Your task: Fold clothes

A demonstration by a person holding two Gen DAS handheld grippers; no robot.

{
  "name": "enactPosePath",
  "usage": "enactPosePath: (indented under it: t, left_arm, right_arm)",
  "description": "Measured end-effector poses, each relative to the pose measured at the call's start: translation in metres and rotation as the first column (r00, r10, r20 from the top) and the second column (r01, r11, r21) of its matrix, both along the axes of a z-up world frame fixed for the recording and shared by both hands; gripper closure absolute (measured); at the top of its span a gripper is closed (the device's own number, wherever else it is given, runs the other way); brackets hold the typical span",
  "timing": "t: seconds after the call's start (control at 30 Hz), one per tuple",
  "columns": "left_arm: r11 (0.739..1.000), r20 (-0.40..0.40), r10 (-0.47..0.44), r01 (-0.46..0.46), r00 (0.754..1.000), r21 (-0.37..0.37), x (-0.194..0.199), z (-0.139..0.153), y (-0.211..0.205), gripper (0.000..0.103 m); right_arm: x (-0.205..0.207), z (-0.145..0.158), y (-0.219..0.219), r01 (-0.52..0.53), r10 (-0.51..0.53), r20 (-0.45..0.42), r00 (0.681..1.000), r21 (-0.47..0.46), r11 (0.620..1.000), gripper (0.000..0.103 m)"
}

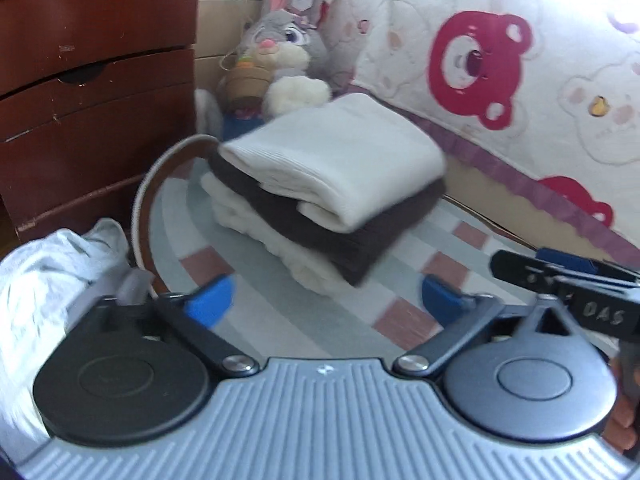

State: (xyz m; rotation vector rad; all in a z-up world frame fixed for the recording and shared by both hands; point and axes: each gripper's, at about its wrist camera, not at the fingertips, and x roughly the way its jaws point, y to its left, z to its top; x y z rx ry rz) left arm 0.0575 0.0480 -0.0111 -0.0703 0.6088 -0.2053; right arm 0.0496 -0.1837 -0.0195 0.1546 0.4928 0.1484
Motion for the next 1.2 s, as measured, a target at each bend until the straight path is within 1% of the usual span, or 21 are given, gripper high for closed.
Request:
enactPosePath:
  t: [0.1, 0.17, 0.2, 0.27, 0.4, 0.5, 0.67, 0.77, 0.83, 1.0, 1.13, 1.2]
  left_arm:
    - [0.997, -0.021, 0.000, 0.001, 1.000, 0.077, -0.012, 0.003, -0.024, 0.000]
    - [0.991, -0.035, 0.002, 0.003, 0.999, 0.135, -0.020, 0.005, -0.039, 0.000]
    - [0.987, -0.049, 0.007, 0.001, 0.999, 0.161, -0.023, 0.006, -0.045, 0.000]
    - [0.981, -0.107, 0.037, -0.016, 0.994, 0.195, -0.029, 0.008, -0.053, 0.000]
    - [0.982, -0.121, 0.058, -0.036, 0.991, 0.183, -0.043, 0.015, -0.067, 0.000]
    - [0.982, -0.125, 0.058, -0.035, 0.990, 0.184, -0.055, 0.018, -0.080, 0.000]
    - [0.979, -0.161, 0.073, -0.040, 0.984, 0.200, -0.067, 0.012, -0.096, 0.000]
    - [0.974, -0.162, 0.074, -0.036, 0.984, 0.224, -0.070, 0.011, -0.102, 0.000]
    - [0.971, -0.155, 0.075, -0.037, 0.985, 0.234, -0.073, 0.010, -0.106, 0.000]
    - [0.977, -0.148, 0.069, -0.036, 0.987, 0.212, -0.074, 0.009, -0.108, 0.000]
    - [0.980, -0.140, 0.064, -0.036, 0.988, 0.194, -0.074, 0.011, -0.107, 0.000]
    - [0.981, -0.136, 0.062, -0.035, 0.989, 0.190, -0.075, 0.011, -0.107, 0.000]
  right_arm:
    - [-0.009, 0.001, -0.012, 0.033, -0.033, -0.010, 0.999, 0.018, 0.999, 0.026]
    - [-0.014, 0.004, -0.016, 0.048, -0.048, -0.026, 0.999, 0.010, 0.999, 0.026]
    - [-0.018, 0.008, -0.017, 0.050, -0.050, -0.029, 0.998, -0.003, 0.999, 0.026]
    - [-0.027, 0.018, -0.018, 0.047, -0.048, -0.023, 0.999, -0.025, 0.999, 0.026]
    - [-0.044, 0.037, -0.019, 0.018, -0.019, -0.015, 1.000, -0.078, 0.997, 0.023]
    - [-0.057, 0.046, -0.017, 0.020, -0.024, -0.038, 0.999, -0.117, 0.993, 0.020]
    - [-0.068, 0.046, -0.024, 0.029, -0.043, -0.127, 0.991, -0.109, 0.994, 0.020]
    - [-0.074, 0.043, -0.029, 0.047, -0.064, -0.159, 0.985, -0.104, 0.993, 0.020]
    - [-0.077, 0.042, -0.032, 0.061, -0.076, -0.161, 0.984, -0.099, 0.993, 0.020]
    - [-0.082, 0.039, -0.038, 0.084, -0.097, -0.143, 0.985, -0.098, 0.992, 0.020]
    - [-0.080, 0.038, -0.042, 0.095, -0.107, -0.151, 0.983, -0.080, 0.992, 0.020]
    - [-0.079, 0.037, -0.041, 0.097, -0.109, -0.152, 0.982, -0.085, 0.992, 0.020]
